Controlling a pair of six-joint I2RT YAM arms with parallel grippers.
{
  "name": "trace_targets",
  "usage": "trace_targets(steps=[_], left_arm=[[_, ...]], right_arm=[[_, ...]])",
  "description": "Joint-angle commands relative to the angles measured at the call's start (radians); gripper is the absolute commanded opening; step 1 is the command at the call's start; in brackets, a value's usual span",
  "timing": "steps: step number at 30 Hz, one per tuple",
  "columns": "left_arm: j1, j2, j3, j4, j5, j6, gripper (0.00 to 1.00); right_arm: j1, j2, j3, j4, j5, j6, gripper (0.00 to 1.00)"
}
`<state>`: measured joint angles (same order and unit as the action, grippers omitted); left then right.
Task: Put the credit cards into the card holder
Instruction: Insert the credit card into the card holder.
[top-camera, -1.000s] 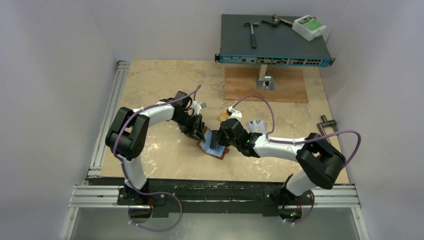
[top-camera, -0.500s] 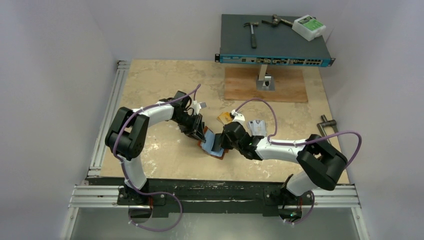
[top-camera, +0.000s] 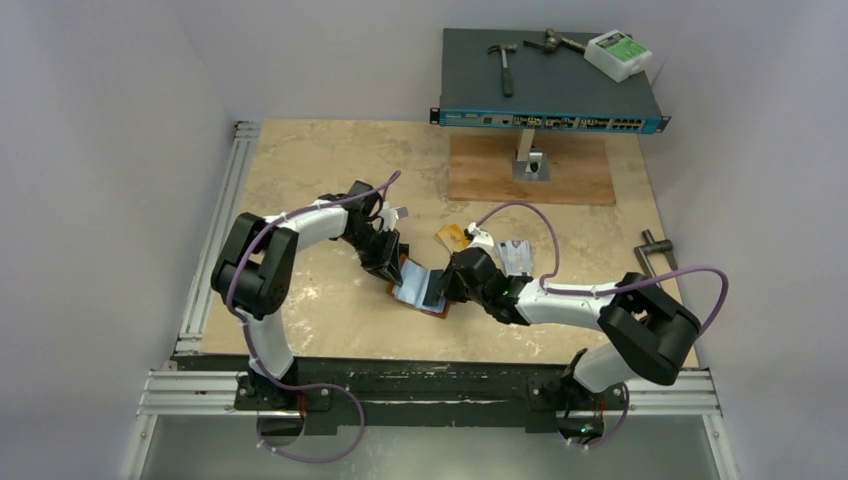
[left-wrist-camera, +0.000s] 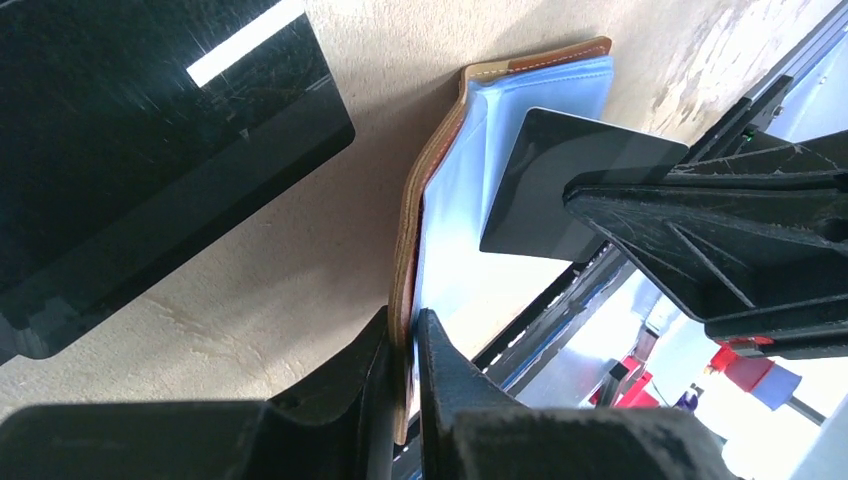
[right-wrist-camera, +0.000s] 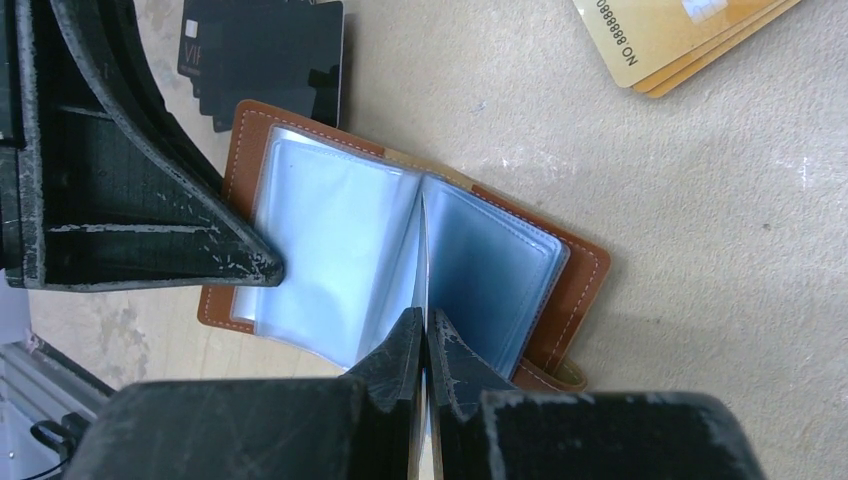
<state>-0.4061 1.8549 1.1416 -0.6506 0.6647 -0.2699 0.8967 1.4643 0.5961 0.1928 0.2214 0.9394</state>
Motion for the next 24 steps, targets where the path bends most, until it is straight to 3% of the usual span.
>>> trace_targets(steps=[1,9,24], left_arm=[[0.011,0.016,0.034,-0.003,0.004,-0.002,0.11],[0.012,0.021,0.036,0.023,0.099,-0.029,0.13],[0.017,0.025,0.052,0.020,0.190,-0.032,0.23]], right_arm=[[0.007,-0.017,-0.016,0.014,0.003,-0.019,0.00],[0.007,-0.023,-0.029,0.184,-0.100,-0.102,0.00],[0.007,0.069,0.023,0.220,-0.136,-0.119,0.00]])
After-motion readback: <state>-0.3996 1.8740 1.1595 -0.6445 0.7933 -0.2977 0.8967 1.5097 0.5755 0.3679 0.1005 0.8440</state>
